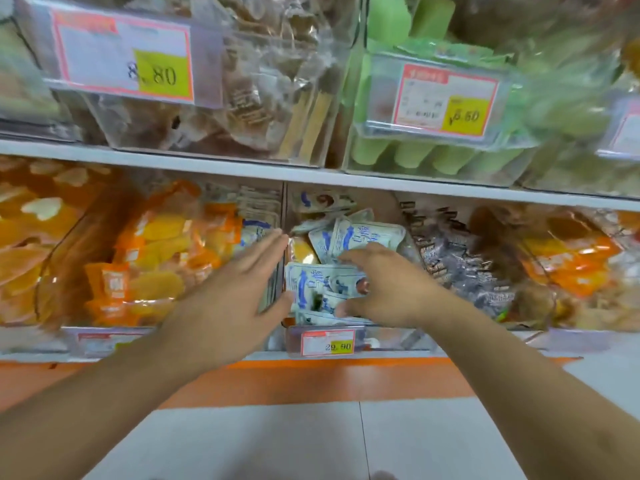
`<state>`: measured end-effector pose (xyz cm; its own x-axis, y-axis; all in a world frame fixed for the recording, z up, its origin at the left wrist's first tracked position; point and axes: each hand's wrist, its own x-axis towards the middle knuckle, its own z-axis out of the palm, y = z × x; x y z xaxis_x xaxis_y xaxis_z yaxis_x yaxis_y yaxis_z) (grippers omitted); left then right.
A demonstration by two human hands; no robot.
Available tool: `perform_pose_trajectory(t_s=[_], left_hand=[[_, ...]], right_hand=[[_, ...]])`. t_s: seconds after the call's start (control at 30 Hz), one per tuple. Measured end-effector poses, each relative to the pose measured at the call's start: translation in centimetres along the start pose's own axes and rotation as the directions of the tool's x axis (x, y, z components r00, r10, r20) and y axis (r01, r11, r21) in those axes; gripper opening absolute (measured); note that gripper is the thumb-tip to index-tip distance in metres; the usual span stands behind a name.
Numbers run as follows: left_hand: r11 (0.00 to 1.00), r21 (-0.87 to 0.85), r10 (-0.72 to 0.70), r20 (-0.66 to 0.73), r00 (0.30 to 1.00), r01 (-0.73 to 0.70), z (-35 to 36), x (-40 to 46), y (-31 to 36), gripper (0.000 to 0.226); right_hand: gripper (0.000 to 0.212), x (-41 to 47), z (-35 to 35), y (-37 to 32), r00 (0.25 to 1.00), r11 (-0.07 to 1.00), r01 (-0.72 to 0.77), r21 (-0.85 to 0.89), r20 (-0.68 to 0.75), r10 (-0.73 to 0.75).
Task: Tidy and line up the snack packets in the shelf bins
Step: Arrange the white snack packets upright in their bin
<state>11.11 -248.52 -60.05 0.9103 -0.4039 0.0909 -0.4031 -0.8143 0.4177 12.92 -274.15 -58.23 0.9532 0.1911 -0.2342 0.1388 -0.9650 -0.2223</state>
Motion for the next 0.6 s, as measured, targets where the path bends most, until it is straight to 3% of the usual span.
perform_pose_trajectory(t_s=[0.2, 0.4, 0.6], left_hand=[[0.996, -0.084, 0.006, -0.038, 0.999, -0.009, -0.2, 0.8, 0.3, 0.071], [0.993, -0.121, -0.023, -0.059, 0.998, 0.016, -0.8, -1.0, 0.5, 0.063], [0.972, -0.229, -0.082, -0.135, 0.987, 0.049, -3.5, -2.3, -0.6, 0.039]], right_hand=[[0.049, -0.2, -0.2, -0.6, 0.999, 0.998, -0.003, 0.063, -0.040, 0.005], [0.040, -1.9, 0.4, -1.8, 0.978, 0.993, -0.051, 0.109, -0.196, 0.072], [0.031, -3.8, -3.1, -2.5, 0.858, 0.900, -0.006, 0.436, -0.460, 0.228]])
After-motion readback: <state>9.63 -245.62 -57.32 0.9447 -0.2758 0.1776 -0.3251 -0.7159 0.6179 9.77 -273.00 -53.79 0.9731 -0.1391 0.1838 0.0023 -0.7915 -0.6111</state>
